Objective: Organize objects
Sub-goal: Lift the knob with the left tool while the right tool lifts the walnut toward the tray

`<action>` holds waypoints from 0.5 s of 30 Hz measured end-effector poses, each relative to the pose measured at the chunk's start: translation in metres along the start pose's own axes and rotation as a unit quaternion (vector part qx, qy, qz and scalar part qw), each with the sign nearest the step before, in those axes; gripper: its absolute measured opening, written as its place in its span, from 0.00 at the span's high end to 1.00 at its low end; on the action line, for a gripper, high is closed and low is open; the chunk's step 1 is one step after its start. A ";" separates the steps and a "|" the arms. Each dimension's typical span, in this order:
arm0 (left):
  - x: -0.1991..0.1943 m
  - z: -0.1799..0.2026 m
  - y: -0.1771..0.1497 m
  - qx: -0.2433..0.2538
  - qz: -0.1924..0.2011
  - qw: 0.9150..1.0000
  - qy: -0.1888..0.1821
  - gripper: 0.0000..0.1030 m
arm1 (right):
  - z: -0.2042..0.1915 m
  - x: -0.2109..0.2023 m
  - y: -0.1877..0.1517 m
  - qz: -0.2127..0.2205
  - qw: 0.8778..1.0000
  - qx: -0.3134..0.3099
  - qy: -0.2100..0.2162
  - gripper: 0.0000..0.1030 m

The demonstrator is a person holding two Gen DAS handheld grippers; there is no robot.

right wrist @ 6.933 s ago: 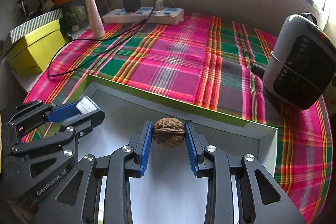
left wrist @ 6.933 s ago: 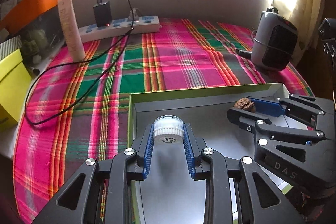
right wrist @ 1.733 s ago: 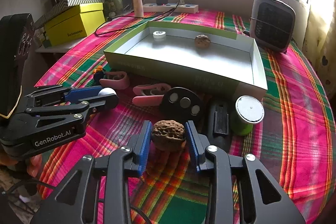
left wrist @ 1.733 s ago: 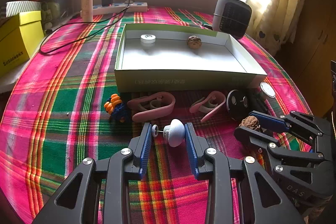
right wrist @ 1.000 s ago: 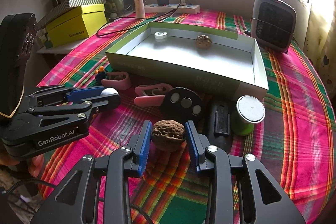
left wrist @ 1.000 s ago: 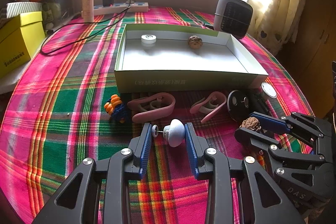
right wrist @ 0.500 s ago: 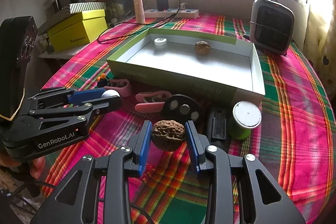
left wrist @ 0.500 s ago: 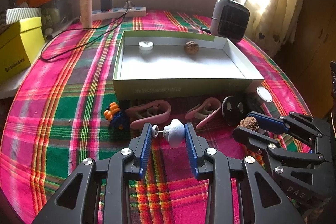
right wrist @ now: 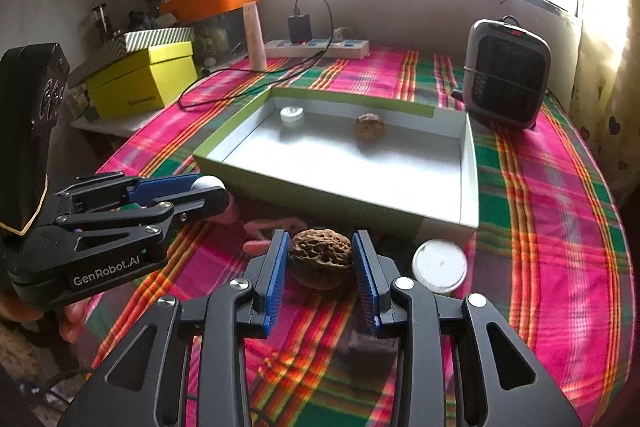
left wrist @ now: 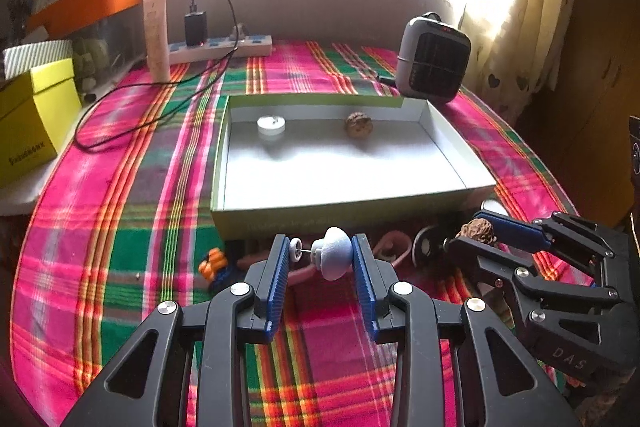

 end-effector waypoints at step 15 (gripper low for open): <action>0.029 0.003 0.036 0.006 0.005 1.000 -0.003 0.71 | 0.022 0.024 0.035 0.006 1.000 -0.004 -0.015 0.67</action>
Point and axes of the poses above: each gripper's, at about its wrist camera, not at the fingertips, and x roughly the way its jaws point, z to its right, y to its top, the point moved 9 cm from there along x, roughly the way its jaws point, and after that the axes turned 7 degrees about z, right-handed, at the moved point
